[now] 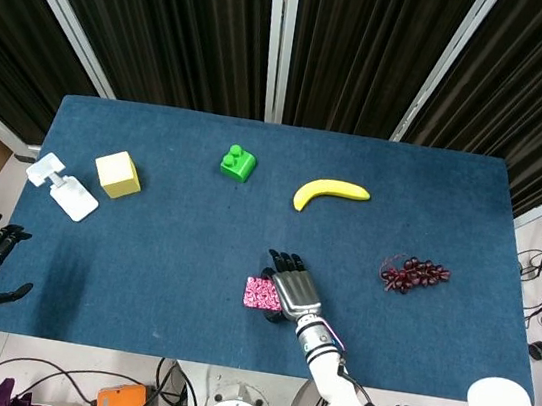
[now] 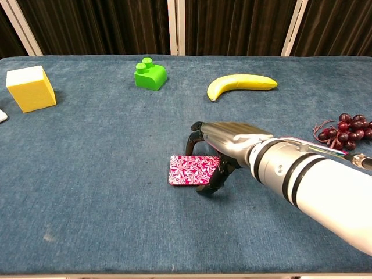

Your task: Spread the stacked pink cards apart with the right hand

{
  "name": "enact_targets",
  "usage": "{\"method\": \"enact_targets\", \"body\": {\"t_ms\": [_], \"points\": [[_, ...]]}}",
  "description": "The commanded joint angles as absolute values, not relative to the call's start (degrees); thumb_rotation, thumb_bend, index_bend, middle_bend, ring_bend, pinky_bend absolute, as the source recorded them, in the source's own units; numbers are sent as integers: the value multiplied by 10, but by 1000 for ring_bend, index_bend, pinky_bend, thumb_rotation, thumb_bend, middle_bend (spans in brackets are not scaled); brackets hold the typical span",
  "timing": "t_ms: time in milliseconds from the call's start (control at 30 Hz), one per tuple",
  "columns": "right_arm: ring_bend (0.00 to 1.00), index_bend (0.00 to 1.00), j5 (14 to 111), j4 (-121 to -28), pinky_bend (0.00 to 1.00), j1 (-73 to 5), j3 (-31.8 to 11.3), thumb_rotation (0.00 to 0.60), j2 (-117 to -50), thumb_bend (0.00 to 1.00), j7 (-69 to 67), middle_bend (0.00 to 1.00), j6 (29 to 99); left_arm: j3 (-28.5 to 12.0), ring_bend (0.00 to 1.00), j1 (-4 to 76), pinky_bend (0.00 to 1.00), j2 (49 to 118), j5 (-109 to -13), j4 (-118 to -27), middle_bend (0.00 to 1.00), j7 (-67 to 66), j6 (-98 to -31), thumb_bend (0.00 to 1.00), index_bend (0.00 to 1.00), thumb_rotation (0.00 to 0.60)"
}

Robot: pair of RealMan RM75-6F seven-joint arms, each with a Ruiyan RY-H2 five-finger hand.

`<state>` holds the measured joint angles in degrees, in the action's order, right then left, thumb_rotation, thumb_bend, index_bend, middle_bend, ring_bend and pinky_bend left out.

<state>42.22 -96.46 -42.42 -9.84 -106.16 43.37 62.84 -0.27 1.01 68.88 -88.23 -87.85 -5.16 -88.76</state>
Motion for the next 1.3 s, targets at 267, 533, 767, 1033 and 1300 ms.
{"method": "enact_targets", "body": {"t_ms": [267, 533, 767, 1033, 1300], "points": [[0, 413, 420, -963, 20, -431, -97, 600, -1061, 371, 427, 41, 633, -3, 53, 10, 21, 690, -880, -874, 203, -50, -885, 69, 252, 600], [0, 457, 430, -966, 16, -432, -96, 600, -1056, 398, 414, 61, 637, -3, 53, 11, 21, 689, -879, -874, 203, -51, -882, 69, 252, 600], [0, 481, 450, -979, 16, -430, -95, 600, -1042, 399, 400, 76, 640, -4, 53, 12, 21, 688, -878, -876, 203, -53, -881, 69, 252, 600], [0, 492, 457, -979, 2, -429, -117, 600, -989, 400, 374, 86, 634, -4, 53, 14, 21, 687, -878, -877, 203, -55, -878, 69, 252, 600], [0, 480, 436, -916, 0, -448, -138, 600, -931, 399, 323, 86, 547, -6, 53, 18, 21, 688, -873, -883, 203, -62, -871, 69, 252, 600]]}}
